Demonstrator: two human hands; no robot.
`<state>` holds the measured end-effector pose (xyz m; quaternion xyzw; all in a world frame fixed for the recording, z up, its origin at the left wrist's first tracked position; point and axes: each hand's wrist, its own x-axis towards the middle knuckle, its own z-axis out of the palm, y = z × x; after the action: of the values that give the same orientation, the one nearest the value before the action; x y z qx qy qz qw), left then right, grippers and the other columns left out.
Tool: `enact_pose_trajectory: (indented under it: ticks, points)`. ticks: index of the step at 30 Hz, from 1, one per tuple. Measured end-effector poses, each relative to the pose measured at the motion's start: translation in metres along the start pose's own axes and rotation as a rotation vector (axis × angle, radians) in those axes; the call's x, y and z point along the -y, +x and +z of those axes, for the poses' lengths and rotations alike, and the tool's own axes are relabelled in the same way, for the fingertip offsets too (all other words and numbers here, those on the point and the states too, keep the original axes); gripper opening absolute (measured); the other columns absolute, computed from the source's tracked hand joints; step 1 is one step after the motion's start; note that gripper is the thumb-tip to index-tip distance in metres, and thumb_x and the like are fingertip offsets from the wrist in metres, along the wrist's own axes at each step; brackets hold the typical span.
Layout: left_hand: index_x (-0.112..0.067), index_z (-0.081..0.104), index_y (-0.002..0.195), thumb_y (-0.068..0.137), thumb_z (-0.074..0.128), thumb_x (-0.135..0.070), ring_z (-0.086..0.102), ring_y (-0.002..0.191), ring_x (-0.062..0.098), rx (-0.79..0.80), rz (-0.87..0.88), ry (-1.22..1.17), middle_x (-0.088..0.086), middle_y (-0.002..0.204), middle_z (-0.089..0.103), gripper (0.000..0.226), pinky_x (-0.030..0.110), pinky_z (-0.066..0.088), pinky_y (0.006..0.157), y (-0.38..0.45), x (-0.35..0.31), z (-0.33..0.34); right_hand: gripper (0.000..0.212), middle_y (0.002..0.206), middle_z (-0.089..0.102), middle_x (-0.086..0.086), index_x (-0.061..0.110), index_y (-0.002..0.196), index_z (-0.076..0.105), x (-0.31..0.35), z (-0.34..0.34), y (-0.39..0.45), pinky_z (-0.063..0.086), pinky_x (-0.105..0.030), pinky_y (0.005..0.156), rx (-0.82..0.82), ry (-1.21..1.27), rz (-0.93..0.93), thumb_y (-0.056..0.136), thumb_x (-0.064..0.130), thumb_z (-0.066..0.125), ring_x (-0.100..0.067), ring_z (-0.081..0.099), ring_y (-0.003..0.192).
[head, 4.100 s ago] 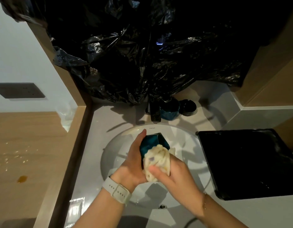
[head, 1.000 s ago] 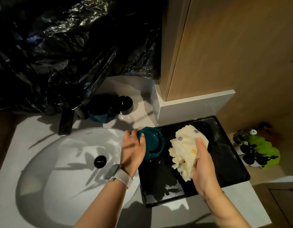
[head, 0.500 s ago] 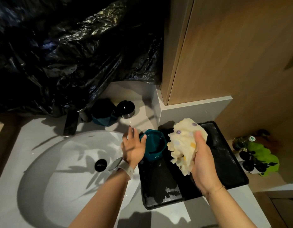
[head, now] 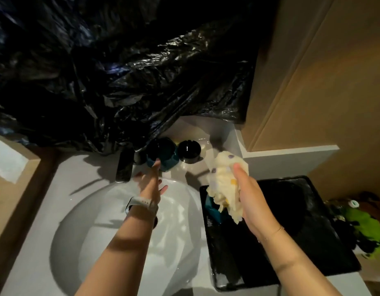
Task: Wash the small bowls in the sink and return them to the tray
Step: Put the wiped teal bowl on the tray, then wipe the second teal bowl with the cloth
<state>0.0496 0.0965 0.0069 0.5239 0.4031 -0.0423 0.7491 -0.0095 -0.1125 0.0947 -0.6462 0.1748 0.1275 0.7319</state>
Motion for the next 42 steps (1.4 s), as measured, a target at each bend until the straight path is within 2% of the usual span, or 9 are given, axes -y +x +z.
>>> enact_pose_trajectory:
  ticks: [4,8,13,16,22,26,33,38,42]
  points:
    - [-0.029,0.042,0.142,0.093,0.052,-0.055,0.040,0.135,0.033,0.073,-0.195,-0.056,0.003,0.157,0.027,0.056,0.039,0.045,0.098,0.013,-0.019,0.015,0.036,0.100,0.075,-0.002,0.020,0.107,0.069,-0.014,0.029,0.008,0.053,-0.035,0.090,0.043,-0.037,0.031,0.096,0.045,0.046,-0.018,0.070,0.097]
    - [-0.020,0.040,0.145,0.098,0.050,-0.044,0.040,0.135,0.030,0.019,-0.140,-0.035,0.005,0.156,0.031,0.054,0.037,0.044,0.095,0.026,-0.006,0.016,0.038,0.095,0.076,-0.003,0.016,0.104,0.071,-0.025,0.039,0.009,0.053,-0.018,0.066,0.035,-0.053,0.042,0.098,0.040,0.042,-0.015,0.072,0.088]
    - [-0.005,0.056,0.108,0.095,0.056,-0.013,0.057,0.108,0.029,0.022,-0.040,-0.149,0.016,0.138,0.050,0.015,0.041,0.052,0.097,0.028,0.013,-0.009,0.038,0.100,0.075,-0.005,0.016,0.109,0.069,-0.033,0.039,0.005,0.052,-0.030,0.082,-0.039,-0.005,0.046,0.098,0.042,0.044,-0.019,0.071,0.095]
    - [0.002,0.050,0.122,0.091,0.061,-0.005,0.062,0.112,0.035,0.045,-0.058,-0.211,0.023,0.128,0.058,0.034,0.042,0.060,0.079,0.027,0.021,-0.033,0.036,0.101,0.074,-0.006,0.016,0.109,0.068,-0.034,0.042,-0.001,0.052,-0.031,0.083,-0.074,0.022,0.040,0.097,0.041,0.045,-0.021,0.070,0.095]
    - [0.005,0.059,0.120,0.080,0.073,-0.010,0.064,0.111,0.035,0.357,-0.038,0.029,0.022,0.122,0.064,0.046,0.048,0.057,0.088,-0.006,0.025,-0.096,0.039,0.101,0.075,-0.006,0.014,0.109,0.069,-0.041,0.052,-0.026,0.050,-0.034,0.091,-0.085,0.022,0.013,0.099,0.041,0.042,-0.021,0.070,0.098]
    - [-0.009,0.055,0.112,0.070,0.084,-0.017,0.071,0.093,0.028,0.319,0.243,0.459,0.016,0.107,0.070,0.052,0.048,0.060,0.078,-0.030,0.012,-0.121,0.036,0.101,0.075,-0.005,0.017,0.108,0.069,-0.046,0.059,-0.047,0.050,-0.039,0.093,-0.102,0.033,0.013,0.098,0.040,0.044,-0.021,0.070,0.097]
    - [-0.034,0.053,0.126,0.066,0.069,-0.054,0.066,0.090,0.012,0.199,1.243,1.445,-0.013,0.098,0.070,0.066,0.022,0.048,0.075,-0.079,-0.033,-0.136,0.037,0.097,0.075,-0.008,0.020,0.104,0.072,-0.054,0.076,-0.072,0.051,-0.040,0.090,-0.145,0.045,-0.043,0.097,0.043,0.043,-0.024,0.070,0.092]
    - [-0.030,0.052,0.108,0.065,0.072,-0.044,0.060,0.070,0.013,0.367,1.496,1.550,-0.010,0.079,0.064,0.050,0.020,0.035,0.058,-0.084,-0.064,-0.142,0.036,0.094,0.074,-0.005,0.022,0.101,0.070,-0.066,0.092,-0.080,0.052,-0.037,0.086,-0.132,-0.044,-0.035,0.098,0.045,0.042,-0.021,0.069,0.091]
    - [-0.021,0.054,0.112,0.070,0.072,-0.040,0.056,0.072,0.016,0.419,1.490,1.605,-0.005,0.086,0.065,0.050,0.025,0.033,0.060,-0.087,-0.069,-0.145,0.039,0.089,0.066,-0.007,0.012,0.097,0.066,-0.070,0.096,-0.085,0.047,-0.031,0.074,0.008,-0.467,0.010,0.096,0.046,0.046,-0.018,0.062,0.081]
